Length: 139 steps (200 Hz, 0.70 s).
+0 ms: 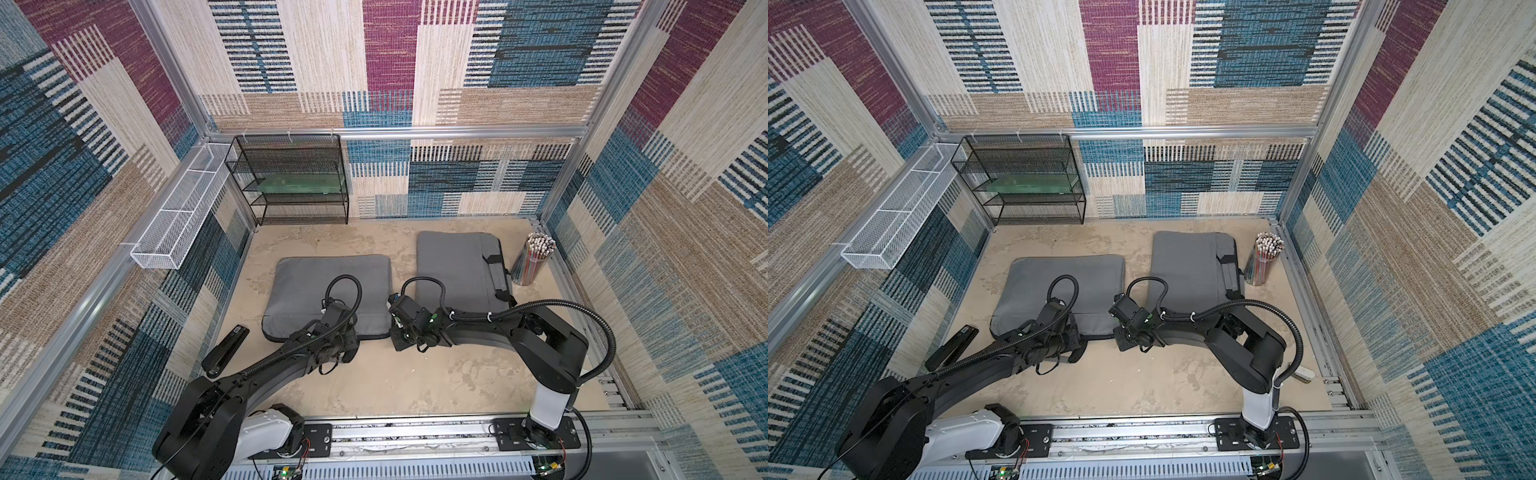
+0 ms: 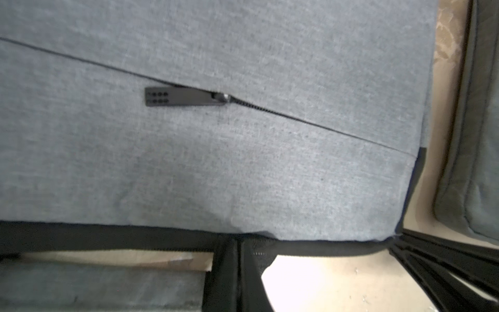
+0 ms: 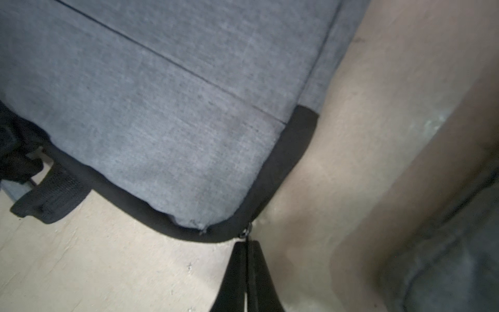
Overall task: Open the zippered laptop bag and take out the laptop
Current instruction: Unzip the zipper on the zippered laptop bag.
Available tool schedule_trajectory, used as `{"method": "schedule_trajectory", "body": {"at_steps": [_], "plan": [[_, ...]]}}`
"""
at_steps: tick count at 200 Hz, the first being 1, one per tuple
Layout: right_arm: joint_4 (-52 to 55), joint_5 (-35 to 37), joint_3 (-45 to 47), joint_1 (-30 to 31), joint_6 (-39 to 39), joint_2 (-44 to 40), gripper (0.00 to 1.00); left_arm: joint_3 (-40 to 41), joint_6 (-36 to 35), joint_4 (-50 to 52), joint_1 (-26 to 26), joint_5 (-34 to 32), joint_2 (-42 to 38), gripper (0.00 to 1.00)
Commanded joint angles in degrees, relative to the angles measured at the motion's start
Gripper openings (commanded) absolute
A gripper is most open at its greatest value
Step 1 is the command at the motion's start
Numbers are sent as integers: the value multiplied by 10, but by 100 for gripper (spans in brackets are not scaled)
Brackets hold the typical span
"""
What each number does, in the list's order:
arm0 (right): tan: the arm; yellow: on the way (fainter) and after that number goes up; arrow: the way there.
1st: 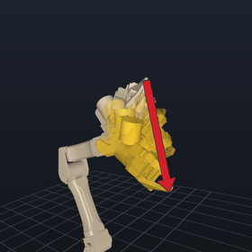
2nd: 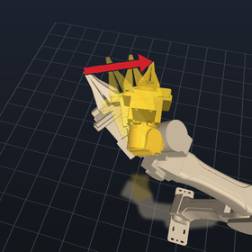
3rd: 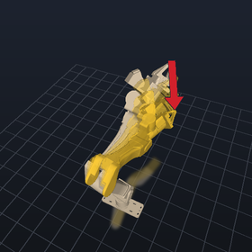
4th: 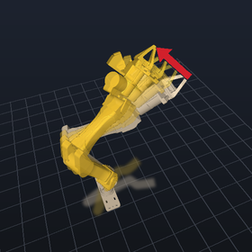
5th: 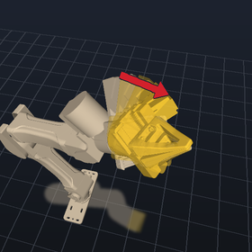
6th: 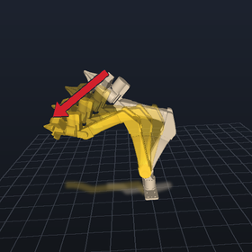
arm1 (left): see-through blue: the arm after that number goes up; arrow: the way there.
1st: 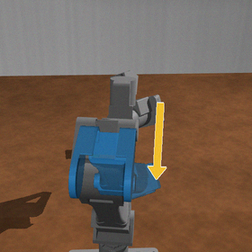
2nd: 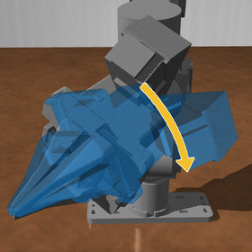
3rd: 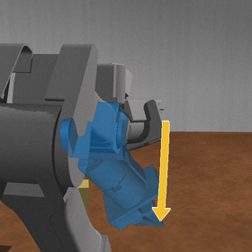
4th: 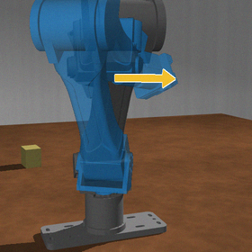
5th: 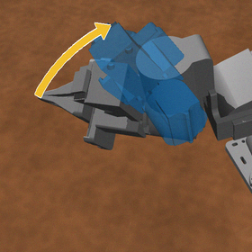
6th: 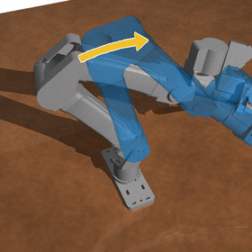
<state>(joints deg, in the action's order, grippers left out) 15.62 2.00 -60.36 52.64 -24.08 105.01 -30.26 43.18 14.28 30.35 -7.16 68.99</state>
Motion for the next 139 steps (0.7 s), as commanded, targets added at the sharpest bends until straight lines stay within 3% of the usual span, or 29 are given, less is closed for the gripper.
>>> {"method": "schedule_trajectory", "body": {"at_steps": [1,139], "plan": [[14,14,-6,-6,14,3,0,6,17,5,-3,-5,-5,0],[18,23,-43,-39,29,20,0,59,48,28,-20,-20,-63,0]]}}
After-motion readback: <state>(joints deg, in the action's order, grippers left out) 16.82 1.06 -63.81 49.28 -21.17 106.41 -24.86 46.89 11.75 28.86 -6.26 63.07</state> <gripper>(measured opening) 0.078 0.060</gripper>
